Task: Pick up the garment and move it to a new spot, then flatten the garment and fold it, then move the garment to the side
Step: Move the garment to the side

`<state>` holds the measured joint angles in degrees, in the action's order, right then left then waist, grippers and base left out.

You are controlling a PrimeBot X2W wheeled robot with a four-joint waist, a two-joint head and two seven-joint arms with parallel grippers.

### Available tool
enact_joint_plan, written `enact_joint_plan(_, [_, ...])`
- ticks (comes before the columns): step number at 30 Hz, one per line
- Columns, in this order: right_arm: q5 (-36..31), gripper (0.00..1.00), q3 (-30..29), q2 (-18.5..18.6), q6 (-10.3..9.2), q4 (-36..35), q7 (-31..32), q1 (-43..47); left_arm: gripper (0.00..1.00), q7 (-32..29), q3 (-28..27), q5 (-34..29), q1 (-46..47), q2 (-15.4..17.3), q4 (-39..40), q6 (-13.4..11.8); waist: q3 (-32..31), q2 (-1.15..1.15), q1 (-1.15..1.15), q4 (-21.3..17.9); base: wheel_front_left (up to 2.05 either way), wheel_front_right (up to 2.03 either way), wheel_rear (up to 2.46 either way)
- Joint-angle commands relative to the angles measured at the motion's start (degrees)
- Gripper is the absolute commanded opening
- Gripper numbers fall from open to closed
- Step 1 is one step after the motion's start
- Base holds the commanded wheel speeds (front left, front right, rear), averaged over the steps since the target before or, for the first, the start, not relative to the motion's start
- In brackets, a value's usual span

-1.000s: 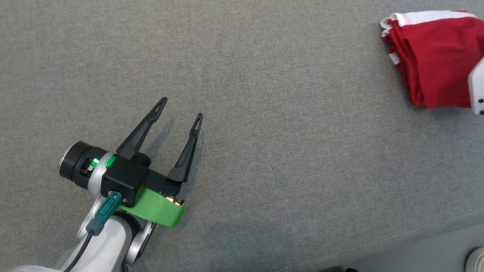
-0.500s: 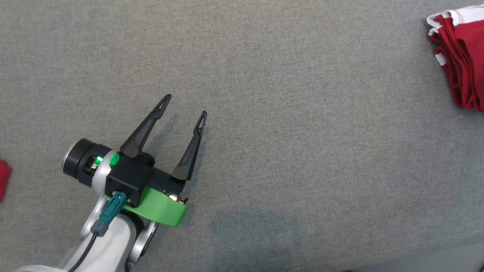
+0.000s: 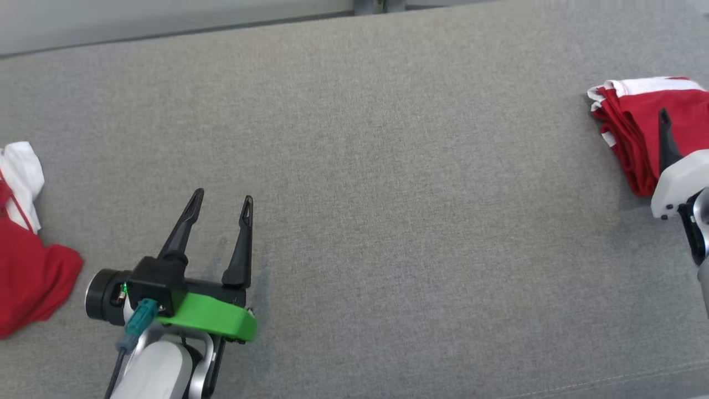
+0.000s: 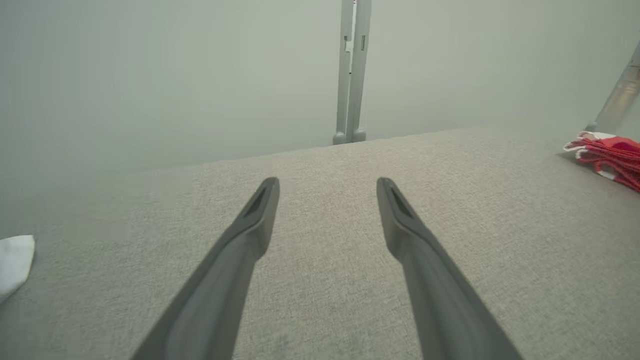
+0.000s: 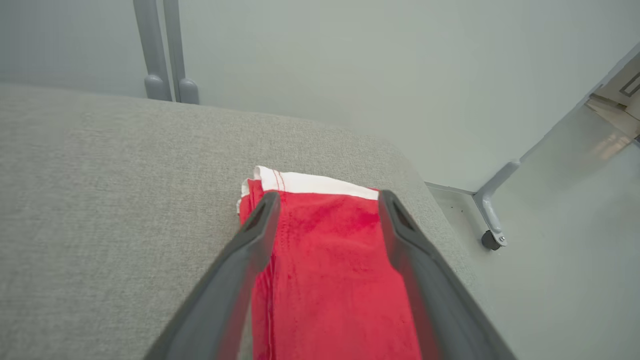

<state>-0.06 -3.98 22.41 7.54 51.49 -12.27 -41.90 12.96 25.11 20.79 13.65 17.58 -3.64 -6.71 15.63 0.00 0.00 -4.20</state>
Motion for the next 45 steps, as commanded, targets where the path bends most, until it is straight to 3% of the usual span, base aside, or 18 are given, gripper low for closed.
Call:
enact_joint_plan(1, [1.83,1.0,-0.57,-0.53,-0.1,-2.0,-0.8,2.64,1.0,0.58,-1.05,1.42,-1.04,-0.81,-1.1,-0.42,-6.72,0.0,0.0,1.12,0.0,0.0,0.0])
enact_joint_plan(8, [14.14,1.0,-3.23,-6.57,-0.1,-17.96,-2.4,14.22,1.0,1.9,-6.66,6.49,-3.44,-3.45,-6.38,-1.66,-12.56,0.0,0.0,2.79,0.0,0.0,0.0])
enact_joint_plan(13, [17.35,1.0,-4.67,-11.72,-0.08,-27.43,-1.39,21.53,1.0,2.21,-9.17,5.81,-4.33,-3.55,-9.25,-2.44,-14.2,0.0,0.0,3.6,0.0,0.0,0.0])
enact_joint_plan(17, [18.46,1.0,-6.89,-16.61,-0.08,-32.82,-0.38,26.51,1.0,2.26,-10.79,4.69,-5.26,-3.71,-9.88,-1.6,-15.42,0.0,0.0,4.08,0.0,0.0,0.0])
enact_joint_plan(20, [19.68,1.0,-8.28,-18.67,-0.08,-35.73,0.42,29.47,1.0,2.26,-11.89,4.01,-6.35,-4.42,-9.13,0.43,-16.02,0.0,0.0,4.53,0.0,0.0,0.0])
enact_joint_plan(27, [19.48,1.0,-5.45,-19.48,-0.07,-38.4,2.14,34.51,1.0,2.21,-14.36,1.72,-9.27,-5.09,-7.9,5.66,-16.64,0.0,0.0,4.93,0.0,0.0,0.0])
enact_joint_plan(30, [15.77,1.0,-1.94,-19.4,-0.07,-38.77,3.16,37.14,1.0,2.22,-15.18,-0.82,-11.55,-4.92,-9.02,7.07,-16.74,0.0,0.0,5.33,0.0,0.0,0.0])
enact_joint_plan(39, [7.15,1.0,0.47,-19.42,-0.08,-38.43,3.14,39.8,1.0,2.22,-16.79,-4.07,-13.92,-6.06,-11.37,7.39,-16.42,0.0,0.0,6.3,0.0,0.0,0.0])
enact_joint_plan(45, [5.24,1.0,1.06,-19.46,-0.07,-37.66,3.16,40.4,1.0,2.22,-17.66,-4.96,-13.89,-6.9,-12.36,8.1,-16.18,0.0,0.0,6.28,0.0,0.0,0.0])
